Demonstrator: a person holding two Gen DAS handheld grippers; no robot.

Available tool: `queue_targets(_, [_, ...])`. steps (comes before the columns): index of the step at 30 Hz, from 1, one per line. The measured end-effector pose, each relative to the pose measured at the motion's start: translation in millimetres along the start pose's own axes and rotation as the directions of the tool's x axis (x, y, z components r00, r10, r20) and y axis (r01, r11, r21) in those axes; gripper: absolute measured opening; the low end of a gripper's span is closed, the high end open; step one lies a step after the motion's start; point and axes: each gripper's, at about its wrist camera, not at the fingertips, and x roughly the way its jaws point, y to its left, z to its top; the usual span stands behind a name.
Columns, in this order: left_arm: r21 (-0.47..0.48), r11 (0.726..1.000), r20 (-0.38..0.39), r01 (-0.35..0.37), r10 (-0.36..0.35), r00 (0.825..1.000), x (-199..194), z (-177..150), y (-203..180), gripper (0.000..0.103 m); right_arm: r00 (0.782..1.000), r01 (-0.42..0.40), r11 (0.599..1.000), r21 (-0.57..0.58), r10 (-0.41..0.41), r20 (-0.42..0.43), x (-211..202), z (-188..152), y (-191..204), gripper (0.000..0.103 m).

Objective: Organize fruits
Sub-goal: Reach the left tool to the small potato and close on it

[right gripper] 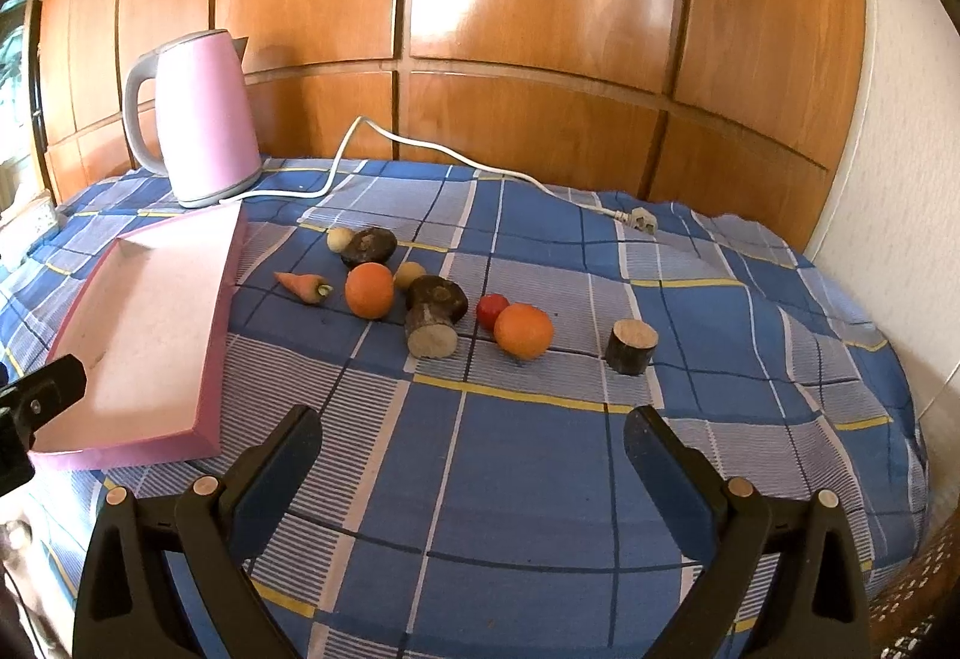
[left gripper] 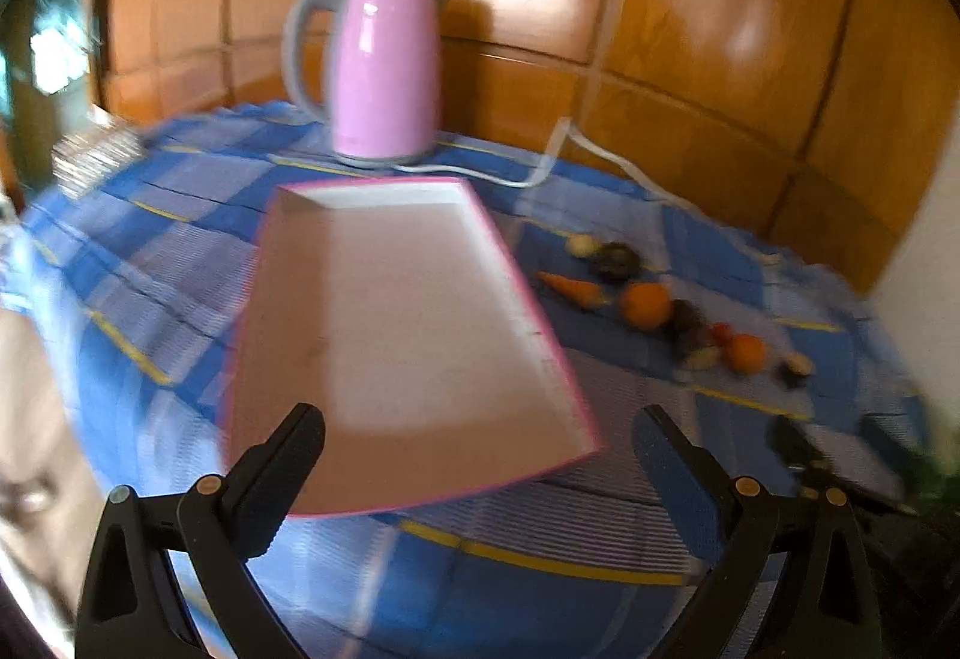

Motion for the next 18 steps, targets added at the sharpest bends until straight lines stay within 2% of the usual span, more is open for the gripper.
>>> queue_targets(2, [0.007, 0.999, -0.046, 0.034, -0.034, 0.998, 6.3, 3.2, -2.7, 0.103, 1.000, -0.011, 1.000, 0.023, 0.011, -0.012, 4.2, -0.1, -7.1, 0.102])
queue_targets(6, [0.028, 0.997, -0.084, 0.071, -0.068, 0.994, 15.3, 11.2, -6.9, 0.103, 0.999, 0.004, 0.999, 0.051, -0.001, -0.050, 15.1, -1.7, -22.5, 0.102])
queue_targets(10, [0.013, 0.994, -0.136, 0.106, -0.103, 0.985, 30.9, 25.8, -0.9, 0.094, 0.996, 0.037, 0.996, 0.084, -0.030, -0.084, 24.4, -6.8, -42.5, 0.102])
queue_targets(12, [0.042, 0.993, -0.145, 0.106, -0.099, 0.984, 38.5, 37.4, -0.9, 0.088, 0.994, 0.053, 0.994, 0.093, -0.043, -0.101, 28.9, -10.4, -50.3, 0.102])
queue_targets(14, [0.082, 0.988, -0.155, 0.128, -0.114, 0.981, 46.4, 54.5, -5.0, 0.073, 0.992, 0.059, 0.993, 0.104, -0.047, -0.115, 32.5, -14.2, -56.4, 0.102])
queue_targets(16, [0.130, 0.982, -0.171, 0.135, -0.112, 0.979, 56.7, 68.4, -12.9, 0.067, 0.991, 0.068, 0.992, 0.110, -0.054, -0.122, 35.7, -16.5, -61.1, 0.102])
queue_targets(18, [0.168, 0.976, -0.193, 0.138, -0.104, 0.976, 72.7, 83.9, -21.7, 0.056, 0.991, 0.069, 0.991, 0.115, -0.054, -0.125, 38.9, -17.6, -64.5, 0.102])
